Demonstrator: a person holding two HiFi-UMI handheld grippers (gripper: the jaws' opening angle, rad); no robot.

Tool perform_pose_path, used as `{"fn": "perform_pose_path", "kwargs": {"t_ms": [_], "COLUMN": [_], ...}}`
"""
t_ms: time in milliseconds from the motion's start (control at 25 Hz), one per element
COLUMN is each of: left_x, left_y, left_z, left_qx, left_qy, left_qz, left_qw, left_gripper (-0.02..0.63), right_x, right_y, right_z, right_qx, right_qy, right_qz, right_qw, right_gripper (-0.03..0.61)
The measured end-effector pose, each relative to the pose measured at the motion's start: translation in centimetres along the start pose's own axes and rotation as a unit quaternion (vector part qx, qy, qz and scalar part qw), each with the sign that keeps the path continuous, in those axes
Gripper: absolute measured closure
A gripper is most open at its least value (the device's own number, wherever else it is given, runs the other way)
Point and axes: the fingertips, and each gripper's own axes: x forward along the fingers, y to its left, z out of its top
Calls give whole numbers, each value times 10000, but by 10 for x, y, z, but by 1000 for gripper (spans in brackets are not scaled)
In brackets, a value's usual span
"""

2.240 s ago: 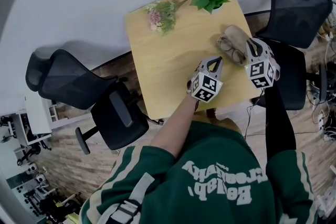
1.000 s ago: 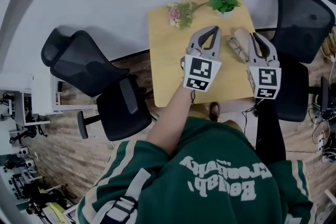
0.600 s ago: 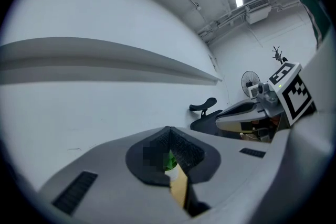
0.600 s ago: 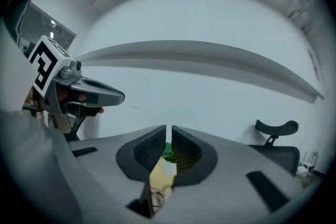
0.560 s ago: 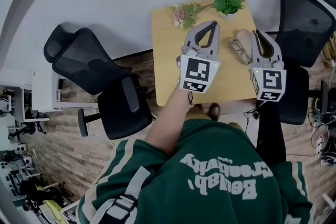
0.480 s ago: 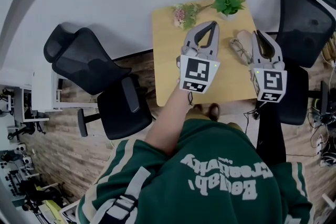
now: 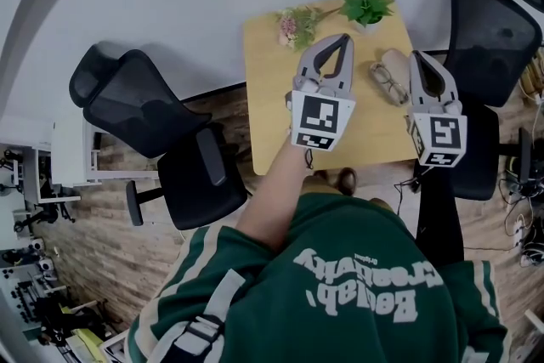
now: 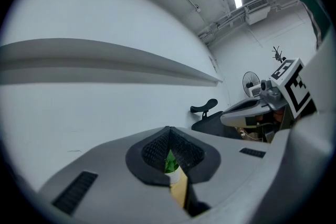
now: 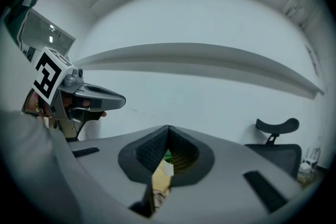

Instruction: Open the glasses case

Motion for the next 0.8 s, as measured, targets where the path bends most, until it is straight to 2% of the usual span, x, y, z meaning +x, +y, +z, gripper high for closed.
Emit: {"fn": "perform_pose_path", "kwargs": {"t_ms": [240,800], "left_x": [5,10], "left_y": [4,4], "left_z": [-3,7], "left_qx": [-66,72], "left_qy": [3,-158], "left_qz": [30,19], "left_qw": [10000,9998], "left_gripper": [600,600], "right_x": [5,4], "right_y": [-5,-11], "right_z": [0,1], "right_qx": [-6,-111], "right_qy": [-8,-26], "right_qz": [-21,-88], "right_qw": [10000,9999], "right_gripper": [571,571]}}
